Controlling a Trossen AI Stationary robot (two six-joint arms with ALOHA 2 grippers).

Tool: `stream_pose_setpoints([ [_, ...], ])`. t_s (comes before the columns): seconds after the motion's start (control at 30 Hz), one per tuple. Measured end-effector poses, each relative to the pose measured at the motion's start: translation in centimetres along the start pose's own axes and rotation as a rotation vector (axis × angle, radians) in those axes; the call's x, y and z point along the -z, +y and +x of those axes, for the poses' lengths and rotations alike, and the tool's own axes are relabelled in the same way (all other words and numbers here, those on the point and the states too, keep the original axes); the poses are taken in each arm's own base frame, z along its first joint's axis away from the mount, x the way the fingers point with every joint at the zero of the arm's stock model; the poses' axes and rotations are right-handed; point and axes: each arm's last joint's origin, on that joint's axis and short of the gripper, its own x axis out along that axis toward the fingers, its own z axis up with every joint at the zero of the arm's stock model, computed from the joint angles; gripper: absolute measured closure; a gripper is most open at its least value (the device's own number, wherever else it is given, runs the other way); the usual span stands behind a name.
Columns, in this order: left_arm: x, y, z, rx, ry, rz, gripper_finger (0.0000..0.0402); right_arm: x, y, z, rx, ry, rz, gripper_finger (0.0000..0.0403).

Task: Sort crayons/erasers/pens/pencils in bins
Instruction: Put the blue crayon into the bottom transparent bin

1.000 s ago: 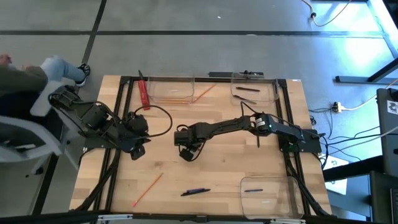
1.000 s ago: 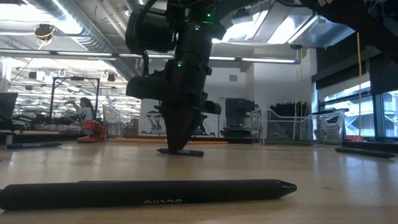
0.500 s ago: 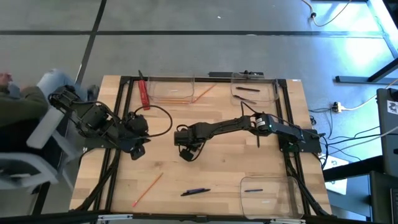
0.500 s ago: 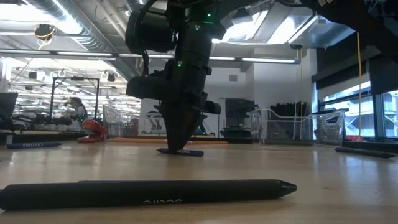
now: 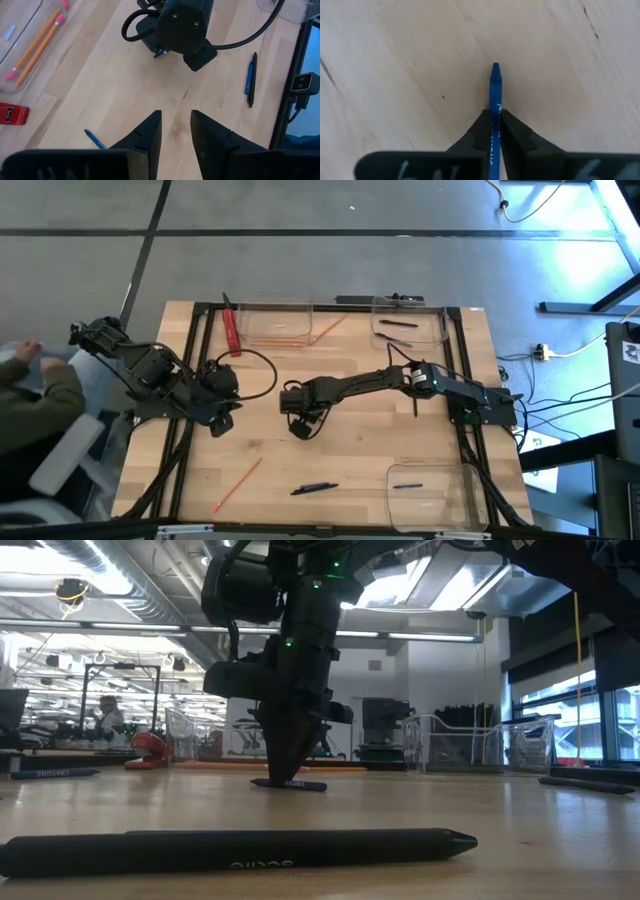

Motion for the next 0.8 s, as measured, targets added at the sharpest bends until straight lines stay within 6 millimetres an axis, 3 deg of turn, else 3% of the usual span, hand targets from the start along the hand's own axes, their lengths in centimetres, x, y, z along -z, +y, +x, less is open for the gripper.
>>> stream_pose_setpoints([
  [0.47, -0.1, 0.0, 0.0, -0.015, -0.02, 0.0, 0.0305, -0.8, -1.1, -2.1, -0.025, -0.009, -0.027, 0.0376],
  [0.8, -0.1, 0.1, 0.0, -0.024, -0.034, -0.006, 0.0305, -0.6, -1.4, -2.3, -0.012, 0.018, -0.075, 0.0375],
])
